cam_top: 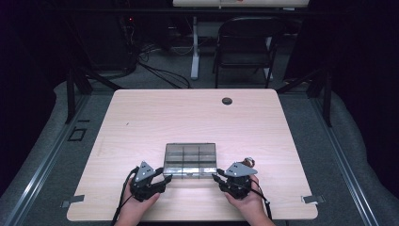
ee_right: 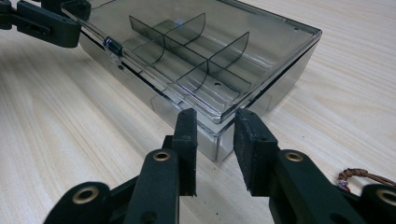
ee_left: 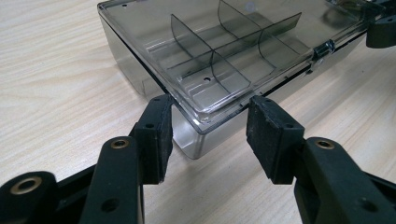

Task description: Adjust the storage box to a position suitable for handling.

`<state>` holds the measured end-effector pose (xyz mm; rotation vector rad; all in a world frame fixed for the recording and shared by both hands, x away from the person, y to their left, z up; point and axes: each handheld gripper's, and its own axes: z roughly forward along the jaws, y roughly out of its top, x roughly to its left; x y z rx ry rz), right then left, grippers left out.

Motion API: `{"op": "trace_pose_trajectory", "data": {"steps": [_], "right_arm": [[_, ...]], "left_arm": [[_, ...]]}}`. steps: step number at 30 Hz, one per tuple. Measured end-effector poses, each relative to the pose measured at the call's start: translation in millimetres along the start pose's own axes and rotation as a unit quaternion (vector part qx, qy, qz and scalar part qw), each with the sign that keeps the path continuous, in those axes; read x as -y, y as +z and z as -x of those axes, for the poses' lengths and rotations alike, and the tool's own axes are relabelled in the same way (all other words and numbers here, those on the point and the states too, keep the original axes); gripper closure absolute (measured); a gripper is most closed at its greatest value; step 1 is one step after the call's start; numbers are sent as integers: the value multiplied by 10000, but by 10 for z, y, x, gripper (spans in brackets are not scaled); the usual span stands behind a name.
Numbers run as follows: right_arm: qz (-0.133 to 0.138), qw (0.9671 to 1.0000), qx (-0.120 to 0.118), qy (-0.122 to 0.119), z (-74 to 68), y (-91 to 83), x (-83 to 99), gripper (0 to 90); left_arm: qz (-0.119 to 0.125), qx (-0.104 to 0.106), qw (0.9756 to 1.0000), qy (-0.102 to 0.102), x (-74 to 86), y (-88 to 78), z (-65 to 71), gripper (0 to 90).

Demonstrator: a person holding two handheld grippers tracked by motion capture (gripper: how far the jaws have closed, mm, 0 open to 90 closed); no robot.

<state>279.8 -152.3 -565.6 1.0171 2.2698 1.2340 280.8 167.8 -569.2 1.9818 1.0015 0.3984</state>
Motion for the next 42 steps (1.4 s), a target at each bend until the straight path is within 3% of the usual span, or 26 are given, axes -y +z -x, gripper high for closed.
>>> {"op": "trace_pose_trajectory", "data": {"steps": [4,11,20,27,34,42], "right_arm": [[-14,10000,-10,-8,2,-1,1,706],[78,10000,-28,16,11,-28,-14,701],[181,9997,-53,122,3,-61,-50,708],[200,9998,-49,19,-43,-81,-99,711],[99,9998,-58,147,-17,-79,-150,745],[25,9997,46,247,1,-99,-212,807]], "left_arm": [[-12,40,10000,-36,-5,-4,-7,511],[110,11,9999,86,-33,-38,8,511],[223,10,9998,-3,-72,-61,-8,531],[320,-21,9995,-13,-107,-66,13,542],[290,-43,9995,-116,-148,-90,-25,556],[182,-72,9998,-61,-225,-106,-43,603]]}}
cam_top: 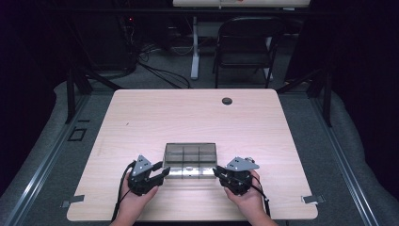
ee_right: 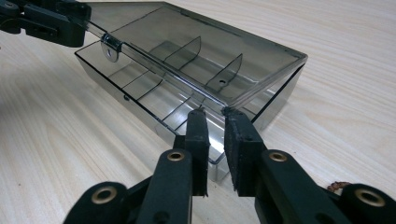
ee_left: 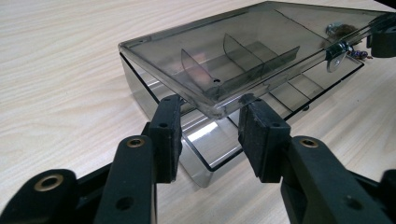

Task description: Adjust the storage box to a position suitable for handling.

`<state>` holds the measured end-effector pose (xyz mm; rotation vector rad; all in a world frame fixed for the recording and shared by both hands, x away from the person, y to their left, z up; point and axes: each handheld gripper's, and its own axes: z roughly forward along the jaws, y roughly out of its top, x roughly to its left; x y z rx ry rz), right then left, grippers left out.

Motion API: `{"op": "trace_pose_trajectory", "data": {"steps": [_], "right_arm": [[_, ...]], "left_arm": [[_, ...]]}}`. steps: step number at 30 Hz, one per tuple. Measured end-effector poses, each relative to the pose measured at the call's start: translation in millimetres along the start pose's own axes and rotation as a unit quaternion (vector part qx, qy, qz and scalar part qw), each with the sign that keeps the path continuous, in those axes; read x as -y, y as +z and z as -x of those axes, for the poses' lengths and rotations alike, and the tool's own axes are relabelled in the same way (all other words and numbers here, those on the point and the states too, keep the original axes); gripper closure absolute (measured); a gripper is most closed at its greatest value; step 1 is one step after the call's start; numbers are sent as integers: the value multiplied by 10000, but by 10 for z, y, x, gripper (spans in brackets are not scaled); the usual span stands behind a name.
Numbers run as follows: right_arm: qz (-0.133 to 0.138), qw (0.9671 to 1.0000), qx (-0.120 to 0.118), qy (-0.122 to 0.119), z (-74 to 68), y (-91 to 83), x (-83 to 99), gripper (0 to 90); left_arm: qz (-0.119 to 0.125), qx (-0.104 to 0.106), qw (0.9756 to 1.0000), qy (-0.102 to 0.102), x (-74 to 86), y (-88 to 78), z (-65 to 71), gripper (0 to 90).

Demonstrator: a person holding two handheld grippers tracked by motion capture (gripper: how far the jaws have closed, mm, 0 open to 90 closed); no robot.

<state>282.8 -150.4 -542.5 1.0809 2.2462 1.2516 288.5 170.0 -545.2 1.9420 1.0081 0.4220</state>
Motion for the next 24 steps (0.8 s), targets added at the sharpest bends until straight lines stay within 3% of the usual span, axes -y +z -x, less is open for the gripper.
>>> {"op": "trace_pose_trajectory", "data": {"steps": [8,15,24], "right_arm": [[41,9998,42,193,45,-23,-84,831],[92,9998,127,149,66,-40,-164,830],[276,9990,303,171,100,-51,-240,807]], "left_arm": [[55,-92,9999,-47,-66,-31,-27,615],[143,-193,9997,88,-158,-34,-45,617],[223,-177,9995,114,-268,-43,-68,646]]}}
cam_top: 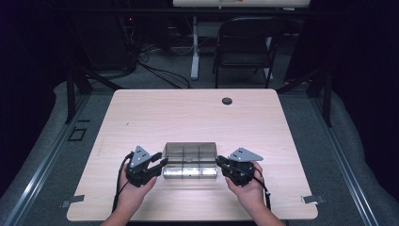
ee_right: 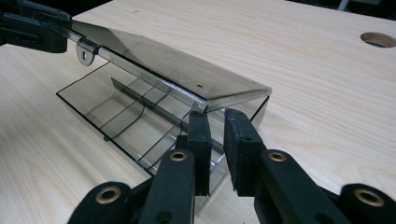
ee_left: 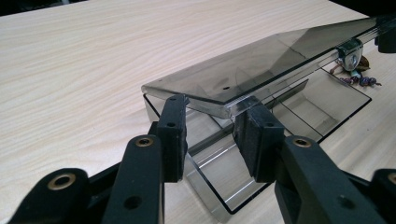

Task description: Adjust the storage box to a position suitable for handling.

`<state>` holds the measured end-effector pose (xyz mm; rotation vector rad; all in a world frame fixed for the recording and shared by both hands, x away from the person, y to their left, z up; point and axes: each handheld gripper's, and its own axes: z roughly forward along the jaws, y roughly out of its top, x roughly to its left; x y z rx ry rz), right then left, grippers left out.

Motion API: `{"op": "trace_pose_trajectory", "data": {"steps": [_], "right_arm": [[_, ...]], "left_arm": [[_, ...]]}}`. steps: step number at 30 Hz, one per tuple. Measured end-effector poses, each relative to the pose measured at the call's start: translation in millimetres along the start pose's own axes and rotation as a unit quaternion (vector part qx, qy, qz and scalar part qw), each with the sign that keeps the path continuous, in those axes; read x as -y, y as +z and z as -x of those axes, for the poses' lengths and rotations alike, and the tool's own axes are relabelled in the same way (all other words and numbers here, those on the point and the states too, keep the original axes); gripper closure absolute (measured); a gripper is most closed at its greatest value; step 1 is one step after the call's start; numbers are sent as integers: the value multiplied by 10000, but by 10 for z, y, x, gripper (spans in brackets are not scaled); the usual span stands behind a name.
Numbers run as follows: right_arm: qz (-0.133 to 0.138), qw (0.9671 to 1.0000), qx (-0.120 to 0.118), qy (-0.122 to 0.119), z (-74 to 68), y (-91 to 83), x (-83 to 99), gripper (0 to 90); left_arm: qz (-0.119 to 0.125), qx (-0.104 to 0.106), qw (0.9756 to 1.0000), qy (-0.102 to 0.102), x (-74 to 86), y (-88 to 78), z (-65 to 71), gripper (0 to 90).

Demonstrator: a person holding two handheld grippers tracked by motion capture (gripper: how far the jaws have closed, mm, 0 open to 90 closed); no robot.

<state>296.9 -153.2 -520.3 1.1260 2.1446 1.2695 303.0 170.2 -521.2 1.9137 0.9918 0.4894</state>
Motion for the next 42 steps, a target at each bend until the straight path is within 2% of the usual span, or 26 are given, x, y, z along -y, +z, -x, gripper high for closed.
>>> {"op": "trace_pose_trajectory", "data": {"steps": [9,17,31,37,42], "right_arm": [[118,9999,76,40,33,25,-66,772],[191,9996,132,136,120,60,-151,751],[257,9995,167,54,166,190,-327,751],[323,9992,163,176,198,228,-379,745],[345,9990,187,200,221,257,-414,742]], "left_arm": [[13,-56,10000,62,-122,6,-22,655],[-14,-39,10000,-34,-224,33,-79,684],[70,-103,9999,-22,-402,105,-157,676],[127,-60,9998,-149,-453,146,-218,674],[179,-31,9997,-174,-474,184,-251,669]]}}
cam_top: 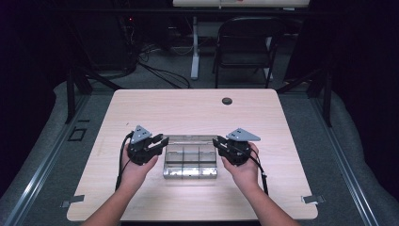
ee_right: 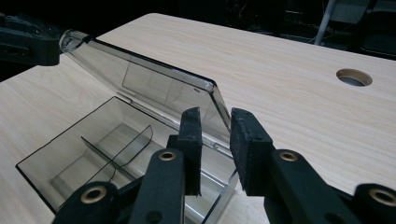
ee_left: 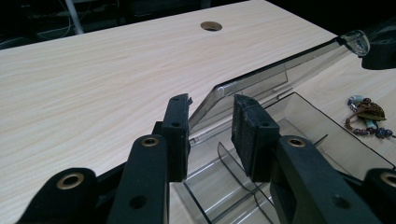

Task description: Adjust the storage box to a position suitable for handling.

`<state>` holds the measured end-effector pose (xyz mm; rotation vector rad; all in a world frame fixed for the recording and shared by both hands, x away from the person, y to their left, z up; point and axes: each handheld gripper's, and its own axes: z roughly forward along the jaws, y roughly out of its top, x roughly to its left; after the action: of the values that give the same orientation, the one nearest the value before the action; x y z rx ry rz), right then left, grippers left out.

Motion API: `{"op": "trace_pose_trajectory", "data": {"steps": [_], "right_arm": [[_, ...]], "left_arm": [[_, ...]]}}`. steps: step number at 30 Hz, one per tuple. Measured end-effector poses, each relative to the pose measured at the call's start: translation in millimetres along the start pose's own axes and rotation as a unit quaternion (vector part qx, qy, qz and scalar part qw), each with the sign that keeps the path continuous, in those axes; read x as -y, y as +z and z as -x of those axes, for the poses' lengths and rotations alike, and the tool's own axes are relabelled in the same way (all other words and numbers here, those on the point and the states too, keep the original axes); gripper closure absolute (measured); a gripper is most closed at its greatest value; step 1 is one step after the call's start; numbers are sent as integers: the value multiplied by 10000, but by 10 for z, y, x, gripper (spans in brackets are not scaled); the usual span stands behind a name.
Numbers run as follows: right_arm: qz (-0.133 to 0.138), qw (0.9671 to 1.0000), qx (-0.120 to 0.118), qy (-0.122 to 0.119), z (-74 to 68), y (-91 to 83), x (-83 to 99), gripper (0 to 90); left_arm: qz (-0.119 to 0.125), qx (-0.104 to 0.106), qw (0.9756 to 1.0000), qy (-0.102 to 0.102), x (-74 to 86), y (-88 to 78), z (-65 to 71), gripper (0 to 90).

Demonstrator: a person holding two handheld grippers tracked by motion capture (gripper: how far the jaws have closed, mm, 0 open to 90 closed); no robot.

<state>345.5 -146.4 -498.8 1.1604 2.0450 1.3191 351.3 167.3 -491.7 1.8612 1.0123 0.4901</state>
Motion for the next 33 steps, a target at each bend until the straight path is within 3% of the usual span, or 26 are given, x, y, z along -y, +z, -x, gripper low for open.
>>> {"op": "trace_pose_trajectory", "data": {"steps": [23,33], "right_arm": [[-56,9999,-53,143,123,171,-52,714],[40,9997,-165,191,142,230,-86,643]], "left_arm": [[115,49,9998,-175,-46,169,-106,632],[164,67,9994,-290,-56,225,-128,615]]}}
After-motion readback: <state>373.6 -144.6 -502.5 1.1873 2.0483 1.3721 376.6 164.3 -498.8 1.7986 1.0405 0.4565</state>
